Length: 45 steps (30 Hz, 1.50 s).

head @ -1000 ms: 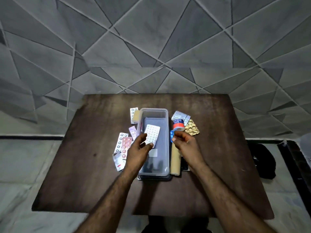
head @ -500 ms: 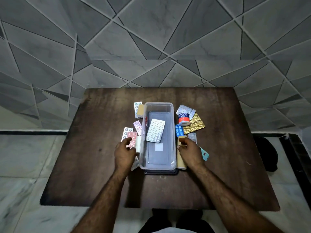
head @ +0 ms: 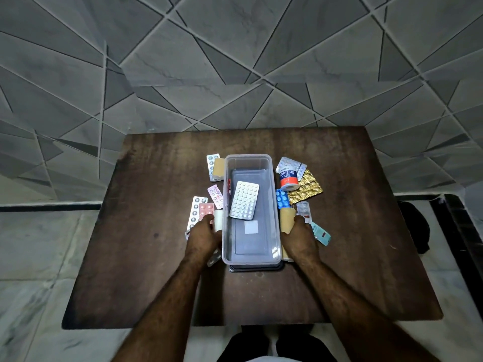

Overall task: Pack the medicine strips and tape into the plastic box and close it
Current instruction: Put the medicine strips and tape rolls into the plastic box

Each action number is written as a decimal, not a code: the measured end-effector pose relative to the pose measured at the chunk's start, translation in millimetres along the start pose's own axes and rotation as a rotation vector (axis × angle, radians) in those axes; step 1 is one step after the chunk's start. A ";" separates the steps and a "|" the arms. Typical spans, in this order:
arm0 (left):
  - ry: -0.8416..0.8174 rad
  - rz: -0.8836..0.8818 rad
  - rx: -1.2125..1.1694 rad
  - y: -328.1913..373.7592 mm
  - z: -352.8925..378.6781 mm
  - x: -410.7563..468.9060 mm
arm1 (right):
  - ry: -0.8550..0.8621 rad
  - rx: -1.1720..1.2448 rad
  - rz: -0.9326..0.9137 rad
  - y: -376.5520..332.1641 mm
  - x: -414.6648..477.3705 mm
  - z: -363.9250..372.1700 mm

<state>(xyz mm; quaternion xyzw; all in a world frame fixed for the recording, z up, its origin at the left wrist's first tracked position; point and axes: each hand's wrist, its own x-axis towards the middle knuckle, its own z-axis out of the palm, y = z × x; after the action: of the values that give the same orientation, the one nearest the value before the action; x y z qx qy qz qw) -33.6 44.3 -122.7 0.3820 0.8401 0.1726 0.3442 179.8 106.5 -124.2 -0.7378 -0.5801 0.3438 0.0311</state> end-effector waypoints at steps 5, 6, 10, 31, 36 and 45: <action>0.000 -0.092 -0.110 3.7 -0.9 4.0 | -0.015 0.007 0.034 0.8 8.2 -1.1; -0.004 -0.123 -0.150 4.4 -1.5 3.5 | -0.021 0.010 0.039 1.1 9.2 -2.2; 0.036 -0.223 -0.338 -2.0 -6.9 4.7 | 0.033 0.102 0.025 -2.7 8.6 -18.5; -0.109 0.148 0.436 63.3 19.9 -43.9 | -0.153 -0.440 -0.428 -67.1 -32.3 -4.8; -0.136 0.111 0.583 64.7 38.7 -43.7 | -0.179 -0.593 -0.582 -70.6 -30.7 -4.4; -0.089 0.034 0.477 73.2 37.9 -36.9 | -0.231 -0.583 -0.683 -49.6 -29.9 -13.9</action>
<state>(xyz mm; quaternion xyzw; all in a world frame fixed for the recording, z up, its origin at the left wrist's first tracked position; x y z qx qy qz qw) 49.0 64.7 -92.4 0.4738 0.8345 -0.0421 0.2781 143.3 101.3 -77.4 -0.4392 -0.8621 0.2163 -0.1308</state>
